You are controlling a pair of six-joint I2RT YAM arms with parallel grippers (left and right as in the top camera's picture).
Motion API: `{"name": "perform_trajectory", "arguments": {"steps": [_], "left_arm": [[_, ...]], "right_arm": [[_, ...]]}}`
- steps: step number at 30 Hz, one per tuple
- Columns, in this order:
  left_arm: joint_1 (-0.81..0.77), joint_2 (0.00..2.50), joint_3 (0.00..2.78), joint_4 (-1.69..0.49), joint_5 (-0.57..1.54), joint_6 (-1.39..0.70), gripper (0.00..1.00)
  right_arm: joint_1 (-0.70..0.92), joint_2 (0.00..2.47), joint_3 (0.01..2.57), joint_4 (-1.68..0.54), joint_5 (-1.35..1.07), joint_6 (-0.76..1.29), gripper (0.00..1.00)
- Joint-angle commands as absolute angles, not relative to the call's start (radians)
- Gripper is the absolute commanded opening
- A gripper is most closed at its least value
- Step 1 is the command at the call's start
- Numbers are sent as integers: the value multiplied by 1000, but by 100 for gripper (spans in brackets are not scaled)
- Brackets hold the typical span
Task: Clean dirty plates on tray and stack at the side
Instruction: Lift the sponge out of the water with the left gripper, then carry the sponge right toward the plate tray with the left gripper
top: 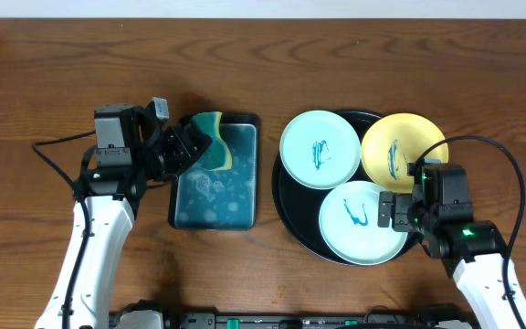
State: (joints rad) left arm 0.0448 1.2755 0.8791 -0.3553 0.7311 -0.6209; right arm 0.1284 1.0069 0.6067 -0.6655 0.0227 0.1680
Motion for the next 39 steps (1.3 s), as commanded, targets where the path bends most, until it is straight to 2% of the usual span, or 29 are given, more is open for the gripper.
{"name": "perform_trajectory", "arguments": {"steps": [1, 25, 39], "left_arm": [[50, 1277, 884, -349, 752, -599, 8], [49, 1280, 883, -350, 752, -594, 7], [49, 1280, 882, -367, 736, -522, 7]], "right_arm": [[131, 1007, 625, -665, 33, 159, 99], [131, 1007, 625, -665, 33, 160, 99], [131, 1007, 625, -665, 33, 160, 99]]}}
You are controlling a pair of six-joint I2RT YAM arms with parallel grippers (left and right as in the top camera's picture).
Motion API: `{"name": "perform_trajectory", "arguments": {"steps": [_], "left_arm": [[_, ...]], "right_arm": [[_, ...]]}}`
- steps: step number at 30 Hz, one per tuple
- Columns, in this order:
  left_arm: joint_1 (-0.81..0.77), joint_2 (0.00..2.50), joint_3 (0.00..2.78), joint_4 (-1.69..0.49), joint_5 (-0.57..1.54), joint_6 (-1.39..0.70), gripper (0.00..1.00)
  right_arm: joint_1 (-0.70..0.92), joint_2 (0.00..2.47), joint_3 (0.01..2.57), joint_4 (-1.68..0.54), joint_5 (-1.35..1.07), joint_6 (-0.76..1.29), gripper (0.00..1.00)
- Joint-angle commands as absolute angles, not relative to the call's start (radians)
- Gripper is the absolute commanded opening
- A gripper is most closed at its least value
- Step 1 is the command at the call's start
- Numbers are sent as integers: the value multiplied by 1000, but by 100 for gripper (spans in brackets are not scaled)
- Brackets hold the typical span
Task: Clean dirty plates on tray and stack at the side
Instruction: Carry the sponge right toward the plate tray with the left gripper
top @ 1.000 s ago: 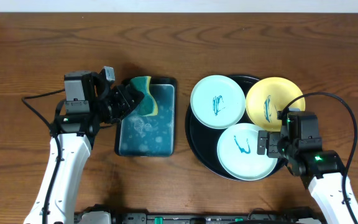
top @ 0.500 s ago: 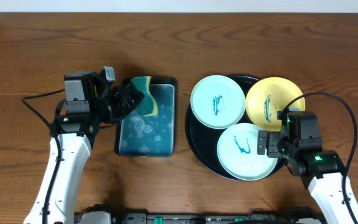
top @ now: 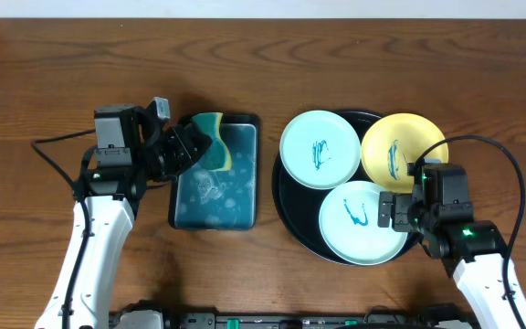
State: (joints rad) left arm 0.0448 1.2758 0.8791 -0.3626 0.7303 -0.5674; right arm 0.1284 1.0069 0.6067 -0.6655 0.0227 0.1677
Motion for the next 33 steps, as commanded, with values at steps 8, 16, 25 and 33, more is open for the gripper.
{"name": "perform_trajectory", "arguments": {"steps": [8, 16, 25, 33], "left_arm": [[0, 1280, 881, -440, 519, -409, 7], [-187, 1282, 881, -452, 167, -321, 7], [-345, 1352, 881, -463, -2, -332, 8], [-382, 1488, 881, -462, -16, -426, 8]], "right_arm": [[131, 1007, 625, -665, 33, 160, 99], [131, 1007, 625, -665, 33, 160, 99], [131, 1007, 625, -666, 33, 160, 99], [131, 1007, 625, -666, 33, 160, 99]]}}
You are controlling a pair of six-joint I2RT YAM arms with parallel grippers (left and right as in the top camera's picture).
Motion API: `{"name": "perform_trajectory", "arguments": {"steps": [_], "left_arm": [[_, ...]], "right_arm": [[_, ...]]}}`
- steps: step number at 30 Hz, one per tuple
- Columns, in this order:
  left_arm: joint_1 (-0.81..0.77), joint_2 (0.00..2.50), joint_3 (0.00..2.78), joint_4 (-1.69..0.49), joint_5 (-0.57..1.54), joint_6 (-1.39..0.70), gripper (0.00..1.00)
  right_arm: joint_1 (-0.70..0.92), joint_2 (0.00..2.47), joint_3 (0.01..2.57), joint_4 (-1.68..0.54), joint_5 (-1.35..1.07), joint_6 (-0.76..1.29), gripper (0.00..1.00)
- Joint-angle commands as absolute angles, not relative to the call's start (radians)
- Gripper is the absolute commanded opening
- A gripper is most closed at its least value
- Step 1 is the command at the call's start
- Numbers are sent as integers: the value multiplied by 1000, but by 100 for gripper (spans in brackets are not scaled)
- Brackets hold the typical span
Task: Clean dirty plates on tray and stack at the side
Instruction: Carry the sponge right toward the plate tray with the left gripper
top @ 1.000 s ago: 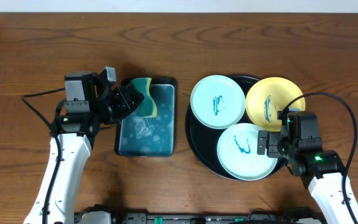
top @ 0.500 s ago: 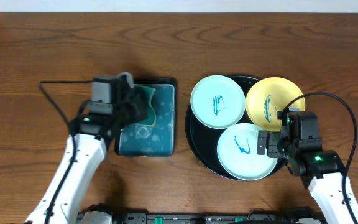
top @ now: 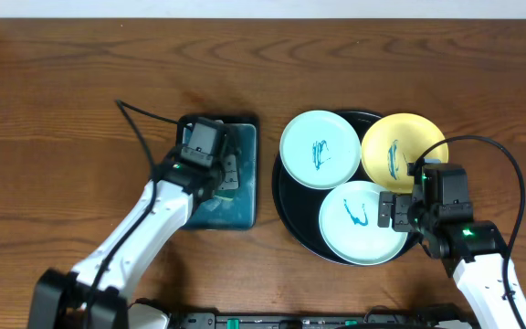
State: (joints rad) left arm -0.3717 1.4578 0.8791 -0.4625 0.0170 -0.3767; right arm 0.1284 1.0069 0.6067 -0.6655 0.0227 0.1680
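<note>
A black round tray [top: 286, 215] holds three plates with blue-green scribbles: a pale one [top: 319, 149] at upper left, a yellow one [top: 402, 151] at upper right, and a pale one [top: 359, 222] in front. My left gripper [top: 229, 175] is down in the dark water basin [top: 245, 137]. It is shut on the sponge, of which only a yellow-green sliver [top: 233, 185] shows. My right gripper [top: 383, 212] sits at the right rim of the front plate. Its fingers look spread, with nothing between them.
The basin of soapy water lies just left of the tray on the wooden table [top: 53, 110]. The left arm's cable [top: 144, 119] loops over the table beside the basin. The right arm's cable [top: 510, 174] arcs past the yellow plate.
My left gripper has moved with the sponge from the basin's upper left corner into the middle of the basin, and the arm has swung in over the table. The right arm is unchanged.
At both earlier moments my left gripper held the sponge at the basin's upper left corner, hardly moving, while the right gripper stayed at the front plate's rim. Now the sponge is down in the water. The three plates have stayed put.
</note>
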Motion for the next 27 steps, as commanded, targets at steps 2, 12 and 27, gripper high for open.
{"name": "perform_trajectory", "arguments": {"steps": [2, 12, 27], "left_arm": [[-392, 1514, 881, -458, -1, -439, 8], [-472, 1532, 881, -425, 23, -493, 7], [-517, 1532, 881, -413, 37, -504, 7]], "right_arm": [[131, 1007, 625, -665, 33, 160, 99], [131, 1007, 625, -665, 33, 160, 99], [131, 1007, 625, -666, 33, 160, 99]]}}
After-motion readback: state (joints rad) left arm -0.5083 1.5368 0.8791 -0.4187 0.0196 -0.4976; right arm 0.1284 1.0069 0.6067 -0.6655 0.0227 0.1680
